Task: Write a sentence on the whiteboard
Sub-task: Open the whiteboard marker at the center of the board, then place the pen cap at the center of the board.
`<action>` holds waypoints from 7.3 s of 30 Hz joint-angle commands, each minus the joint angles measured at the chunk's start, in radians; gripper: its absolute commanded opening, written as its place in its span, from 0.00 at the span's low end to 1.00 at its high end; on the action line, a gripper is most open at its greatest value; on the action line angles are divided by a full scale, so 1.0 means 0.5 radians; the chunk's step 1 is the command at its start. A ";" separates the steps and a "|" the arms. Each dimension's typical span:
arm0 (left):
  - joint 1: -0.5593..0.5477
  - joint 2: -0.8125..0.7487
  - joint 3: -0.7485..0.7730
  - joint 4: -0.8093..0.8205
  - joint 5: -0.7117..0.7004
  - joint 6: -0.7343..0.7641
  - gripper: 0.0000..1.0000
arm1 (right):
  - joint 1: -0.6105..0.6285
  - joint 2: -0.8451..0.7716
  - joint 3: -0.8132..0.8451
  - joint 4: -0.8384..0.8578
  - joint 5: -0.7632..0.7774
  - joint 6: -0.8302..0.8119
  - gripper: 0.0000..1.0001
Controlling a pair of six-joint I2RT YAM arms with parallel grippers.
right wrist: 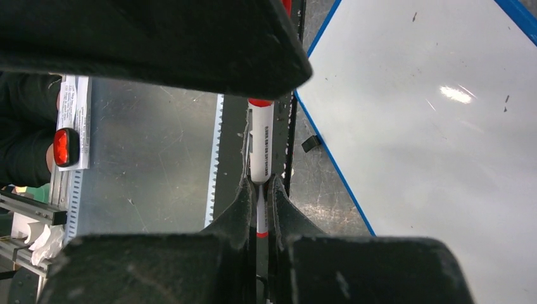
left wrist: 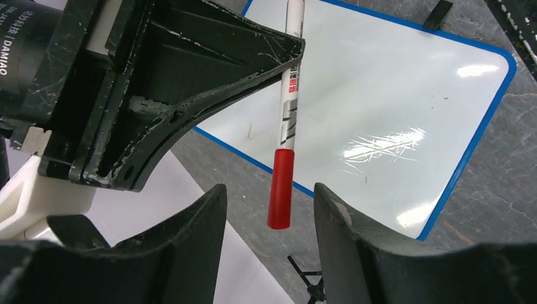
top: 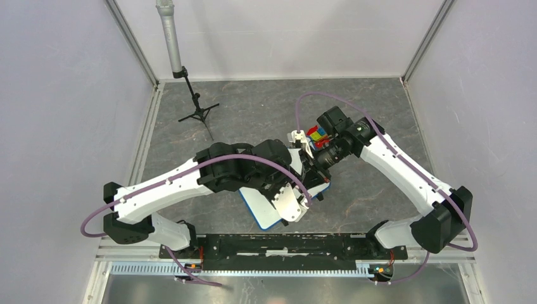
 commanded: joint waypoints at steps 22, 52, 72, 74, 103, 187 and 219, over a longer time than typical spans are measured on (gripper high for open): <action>0.439 -0.227 -0.153 0.271 0.541 -0.811 0.02 | -0.257 -0.344 0.103 0.601 0.139 0.452 0.84; 1.236 -0.366 -0.299 0.585 1.649 -1.698 0.02 | -0.190 -0.515 -0.514 2.556 -0.251 2.103 0.84; 1.253 -0.208 -0.250 0.665 1.641 -1.837 0.02 | -0.181 -0.457 -0.629 2.759 -0.216 2.328 0.52; 1.254 -0.206 -0.250 0.661 1.626 -1.831 0.02 | -0.178 -0.460 -0.629 2.729 -0.210 2.300 0.50; 1.257 -0.211 -0.221 0.456 1.667 -1.645 0.02 | -0.157 -0.455 -0.502 2.337 -0.126 1.944 0.52; 2.135 0.338 -1.384 0.759 0.269 -1.263 0.17 | -0.844 -0.488 -0.580 1.085 -0.138 0.612 0.00; 2.243 -0.164 -0.855 0.320 1.712 -1.384 0.62 | -0.494 -0.318 -0.302 0.994 -0.006 0.407 0.00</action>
